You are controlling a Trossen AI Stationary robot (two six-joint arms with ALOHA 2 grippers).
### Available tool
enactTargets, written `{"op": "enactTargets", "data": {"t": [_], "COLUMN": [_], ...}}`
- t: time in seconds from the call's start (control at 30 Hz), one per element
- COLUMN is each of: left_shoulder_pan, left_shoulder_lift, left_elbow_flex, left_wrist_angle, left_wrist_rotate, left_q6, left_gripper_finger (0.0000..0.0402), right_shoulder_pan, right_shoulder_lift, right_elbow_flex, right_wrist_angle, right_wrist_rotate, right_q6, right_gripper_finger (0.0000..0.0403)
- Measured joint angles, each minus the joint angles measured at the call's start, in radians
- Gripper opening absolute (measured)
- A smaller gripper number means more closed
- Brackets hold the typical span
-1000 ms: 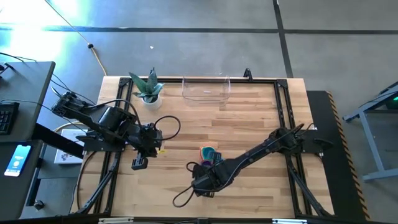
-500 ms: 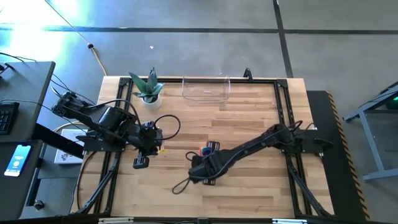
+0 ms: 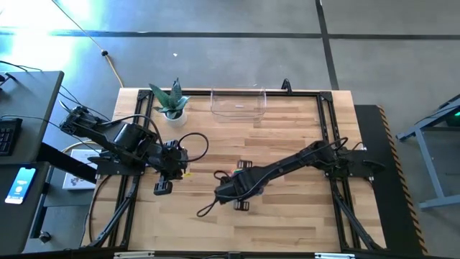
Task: Nest measuring cups in basket
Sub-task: Stack the dark blue measuring cup on top of the light blue measuring cup
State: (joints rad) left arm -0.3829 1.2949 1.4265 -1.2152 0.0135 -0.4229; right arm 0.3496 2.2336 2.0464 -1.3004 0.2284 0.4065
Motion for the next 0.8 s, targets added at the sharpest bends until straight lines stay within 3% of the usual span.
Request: {"op": "enactTargets", "data": {"t": [0.8], "left_shoulder_pan": [0.000], "left_shoulder_lift": [0.000], "left_elbow_flex": [0.000], "left_wrist_angle": [0.000], "left_wrist_rotate": [0.000], "left_q6": [-0.003], "left_gripper_finger": [0.0048], "right_shoulder_pan": [-0.036], "right_shoulder_lift": [0.005], "right_elbow_flex": [0.000], "right_wrist_angle": [-0.004], "right_wrist_rotate": [-0.043], "right_q6": [-0.049], "right_gripper_finger": [0.0028]}}
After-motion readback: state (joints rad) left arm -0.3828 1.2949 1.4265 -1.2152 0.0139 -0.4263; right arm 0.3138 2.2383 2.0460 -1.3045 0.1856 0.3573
